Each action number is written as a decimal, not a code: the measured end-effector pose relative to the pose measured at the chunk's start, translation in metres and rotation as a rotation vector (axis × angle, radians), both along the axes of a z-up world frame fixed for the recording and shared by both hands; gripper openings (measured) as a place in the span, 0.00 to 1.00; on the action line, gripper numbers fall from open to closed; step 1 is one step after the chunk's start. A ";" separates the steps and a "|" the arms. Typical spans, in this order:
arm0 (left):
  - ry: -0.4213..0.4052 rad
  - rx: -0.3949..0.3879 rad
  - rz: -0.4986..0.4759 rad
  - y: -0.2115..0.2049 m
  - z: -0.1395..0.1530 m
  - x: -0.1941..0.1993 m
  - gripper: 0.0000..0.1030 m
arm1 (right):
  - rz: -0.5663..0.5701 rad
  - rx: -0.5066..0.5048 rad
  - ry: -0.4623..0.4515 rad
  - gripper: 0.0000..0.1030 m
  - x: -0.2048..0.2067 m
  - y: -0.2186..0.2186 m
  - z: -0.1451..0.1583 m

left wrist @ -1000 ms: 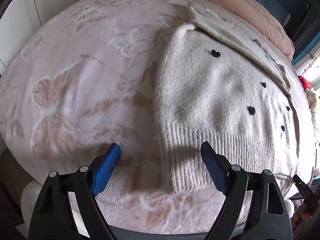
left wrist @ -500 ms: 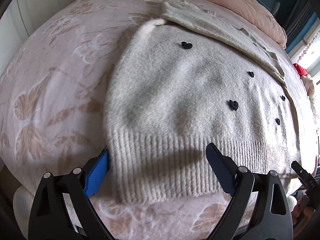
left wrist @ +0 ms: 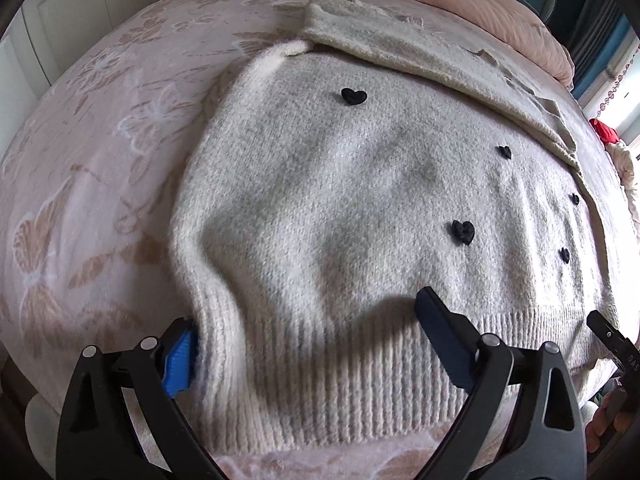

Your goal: Fold small clothes

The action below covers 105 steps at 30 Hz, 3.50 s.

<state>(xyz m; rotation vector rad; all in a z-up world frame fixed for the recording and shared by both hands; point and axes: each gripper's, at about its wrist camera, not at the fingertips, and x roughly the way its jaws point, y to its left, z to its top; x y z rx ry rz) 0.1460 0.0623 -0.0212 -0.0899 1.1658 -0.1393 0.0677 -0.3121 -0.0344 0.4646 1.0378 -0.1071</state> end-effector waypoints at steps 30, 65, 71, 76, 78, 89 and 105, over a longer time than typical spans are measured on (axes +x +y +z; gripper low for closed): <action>0.023 -0.314 0.095 0.046 0.004 -0.001 0.86 | -0.009 0.106 -0.058 0.72 -0.015 -0.012 -0.002; 0.022 -0.293 -0.160 0.082 0.179 -0.158 0.14 | 0.336 0.116 -0.181 0.10 -0.186 0.009 0.163; -0.100 -0.263 -0.063 0.043 0.143 0.011 0.21 | 0.087 0.284 -0.352 0.18 -0.040 -0.067 0.122; -0.057 -0.195 0.091 0.045 0.074 0.089 0.27 | -0.137 0.276 -0.269 0.25 0.014 -0.098 0.064; -0.110 -0.216 0.116 0.064 0.078 0.084 0.37 | -0.164 0.277 -0.326 0.35 0.005 -0.105 0.070; -0.107 -0.069 -0.037 0.033 0.062 0.090 0.74 | -0.066 -0.038 -0.175 0.61 0.004 -0.088 0.055; -0.106 -0.222 0.049 0.058 0.114 0.070 0.08 | 0.046 0.074 -0.336 0.07 0.041 -0.077 0.128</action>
